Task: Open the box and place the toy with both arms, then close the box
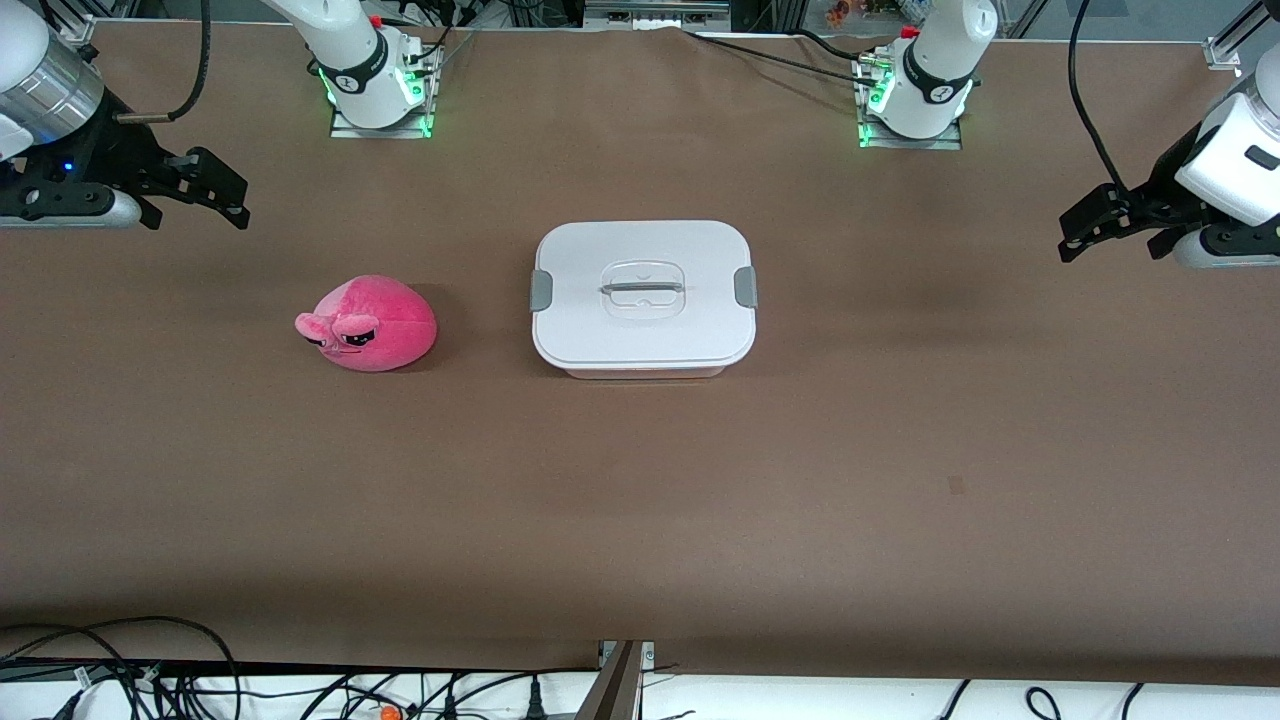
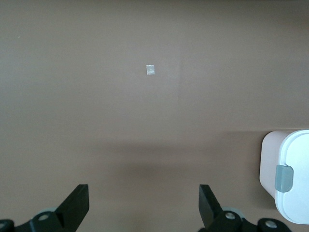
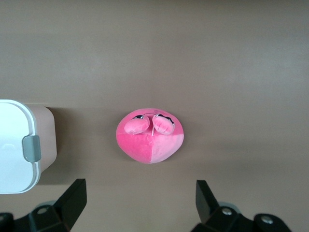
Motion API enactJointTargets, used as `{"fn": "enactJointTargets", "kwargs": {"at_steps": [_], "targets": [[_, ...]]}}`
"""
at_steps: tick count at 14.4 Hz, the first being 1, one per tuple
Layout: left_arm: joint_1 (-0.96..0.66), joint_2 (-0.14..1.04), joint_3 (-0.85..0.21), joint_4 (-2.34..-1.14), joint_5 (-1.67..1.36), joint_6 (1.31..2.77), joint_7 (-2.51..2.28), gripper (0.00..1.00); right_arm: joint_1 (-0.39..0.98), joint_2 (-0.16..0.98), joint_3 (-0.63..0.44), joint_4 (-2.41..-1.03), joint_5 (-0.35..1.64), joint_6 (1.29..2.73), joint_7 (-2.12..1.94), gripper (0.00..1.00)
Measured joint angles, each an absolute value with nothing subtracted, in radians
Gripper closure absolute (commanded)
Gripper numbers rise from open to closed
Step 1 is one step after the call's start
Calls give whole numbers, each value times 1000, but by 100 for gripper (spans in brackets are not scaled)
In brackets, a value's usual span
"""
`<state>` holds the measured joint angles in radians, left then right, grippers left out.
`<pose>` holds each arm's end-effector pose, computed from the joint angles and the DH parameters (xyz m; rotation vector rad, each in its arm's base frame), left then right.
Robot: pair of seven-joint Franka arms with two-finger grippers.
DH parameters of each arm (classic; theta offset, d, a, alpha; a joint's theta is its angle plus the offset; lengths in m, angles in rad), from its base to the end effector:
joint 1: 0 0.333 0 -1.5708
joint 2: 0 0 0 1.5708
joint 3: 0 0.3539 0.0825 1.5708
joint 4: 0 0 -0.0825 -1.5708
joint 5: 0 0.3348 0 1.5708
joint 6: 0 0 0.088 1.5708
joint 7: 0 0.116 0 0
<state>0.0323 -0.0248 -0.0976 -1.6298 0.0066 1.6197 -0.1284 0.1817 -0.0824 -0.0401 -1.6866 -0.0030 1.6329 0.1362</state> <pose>0.4998 -0.0327 0.6451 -3.1324 -0.0984 -0.0241 0.4771 0.0667 0.6503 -3.1370 -0.0088 -0.0444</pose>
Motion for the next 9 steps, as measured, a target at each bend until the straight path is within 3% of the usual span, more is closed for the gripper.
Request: {"fn": "enactJointTargets", "kwargs": {"at_steps": [5, 9], "targets": [[31, 10, -99, -1607, 7, 1613, -128, 0, 181, -82, -44, -1687, -4, 1633, 136, 0], [26, 26, -105, -1582, 7, 1512, -128, 0, 181, -80, -46, -1687, -5, 1634, 136, 0]]}}
